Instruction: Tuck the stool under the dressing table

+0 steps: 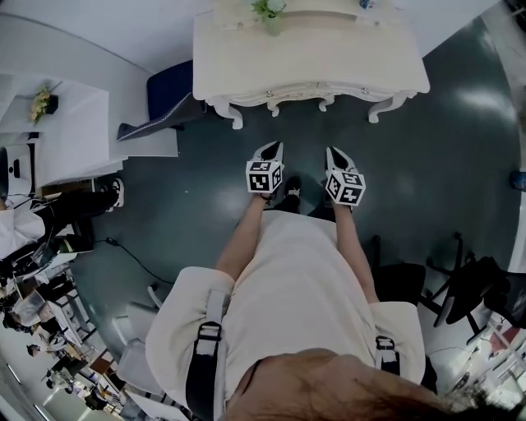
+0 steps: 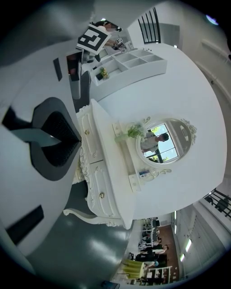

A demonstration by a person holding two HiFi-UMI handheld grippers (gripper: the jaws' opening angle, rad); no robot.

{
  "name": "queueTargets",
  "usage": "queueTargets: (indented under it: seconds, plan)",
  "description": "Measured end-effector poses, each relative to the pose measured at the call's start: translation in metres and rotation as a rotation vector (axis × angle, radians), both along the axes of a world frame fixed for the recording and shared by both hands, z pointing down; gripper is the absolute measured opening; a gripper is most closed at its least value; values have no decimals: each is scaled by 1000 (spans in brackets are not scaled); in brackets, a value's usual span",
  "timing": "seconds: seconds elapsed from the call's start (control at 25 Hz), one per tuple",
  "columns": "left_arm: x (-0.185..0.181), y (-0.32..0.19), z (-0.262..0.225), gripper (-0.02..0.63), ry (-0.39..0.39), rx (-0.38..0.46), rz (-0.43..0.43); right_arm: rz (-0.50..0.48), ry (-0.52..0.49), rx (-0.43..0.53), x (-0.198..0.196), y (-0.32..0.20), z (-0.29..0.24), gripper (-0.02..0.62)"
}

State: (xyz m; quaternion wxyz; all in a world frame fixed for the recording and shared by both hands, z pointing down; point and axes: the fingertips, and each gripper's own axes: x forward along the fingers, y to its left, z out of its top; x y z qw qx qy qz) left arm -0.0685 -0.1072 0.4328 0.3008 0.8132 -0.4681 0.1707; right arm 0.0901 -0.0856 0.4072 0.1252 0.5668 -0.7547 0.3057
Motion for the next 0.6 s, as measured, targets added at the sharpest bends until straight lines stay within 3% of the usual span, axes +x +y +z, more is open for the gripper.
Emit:
queueTargets:
  seconds: [0.16,0.6]
  plan:
    - [1,-6,1,14,-47,37,15,10,7,-2,1,-1,0,43]
    - [0,-10,-1,14,-88,56,32,34,-1,2,4,-5,-5,43]
